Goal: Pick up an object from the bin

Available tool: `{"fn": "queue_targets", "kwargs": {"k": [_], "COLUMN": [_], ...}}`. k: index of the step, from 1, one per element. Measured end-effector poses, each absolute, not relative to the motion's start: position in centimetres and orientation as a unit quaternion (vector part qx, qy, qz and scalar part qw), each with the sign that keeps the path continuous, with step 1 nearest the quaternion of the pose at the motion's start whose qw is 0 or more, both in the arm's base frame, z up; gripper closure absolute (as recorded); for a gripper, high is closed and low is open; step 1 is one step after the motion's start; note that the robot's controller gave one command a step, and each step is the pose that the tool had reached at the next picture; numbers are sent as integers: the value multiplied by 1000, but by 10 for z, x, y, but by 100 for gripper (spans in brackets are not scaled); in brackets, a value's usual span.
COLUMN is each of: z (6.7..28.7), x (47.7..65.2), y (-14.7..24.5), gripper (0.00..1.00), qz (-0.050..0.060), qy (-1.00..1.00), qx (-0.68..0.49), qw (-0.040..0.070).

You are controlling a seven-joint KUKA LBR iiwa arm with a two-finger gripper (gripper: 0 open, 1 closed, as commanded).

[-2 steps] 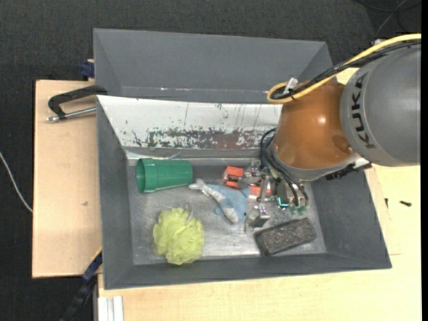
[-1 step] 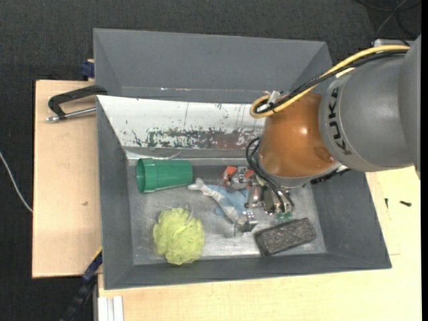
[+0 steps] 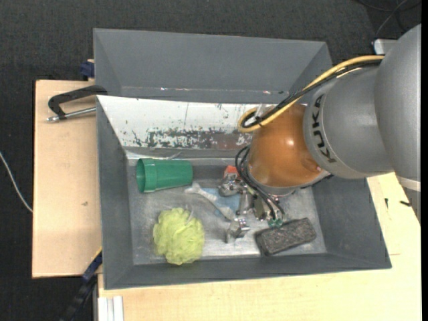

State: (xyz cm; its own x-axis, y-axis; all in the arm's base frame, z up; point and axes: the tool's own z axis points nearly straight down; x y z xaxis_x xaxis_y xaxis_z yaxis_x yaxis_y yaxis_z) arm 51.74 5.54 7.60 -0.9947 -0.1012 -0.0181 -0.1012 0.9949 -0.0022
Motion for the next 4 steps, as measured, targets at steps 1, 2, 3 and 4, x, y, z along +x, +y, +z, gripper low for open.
{"fn": "queue_targets", "kwargs": {"k": [1,2,3,4], "z": [76,76,116,185], "x": [573,573,568,566], "y": [24,24,26,21], "gripper": [100,100,100,100], "qz": [1,1,1,1], "qy": [1000,1000,1000,1000], "qx": [-16,-16,-11,-17], "qw": [6,6,-1,1]}}
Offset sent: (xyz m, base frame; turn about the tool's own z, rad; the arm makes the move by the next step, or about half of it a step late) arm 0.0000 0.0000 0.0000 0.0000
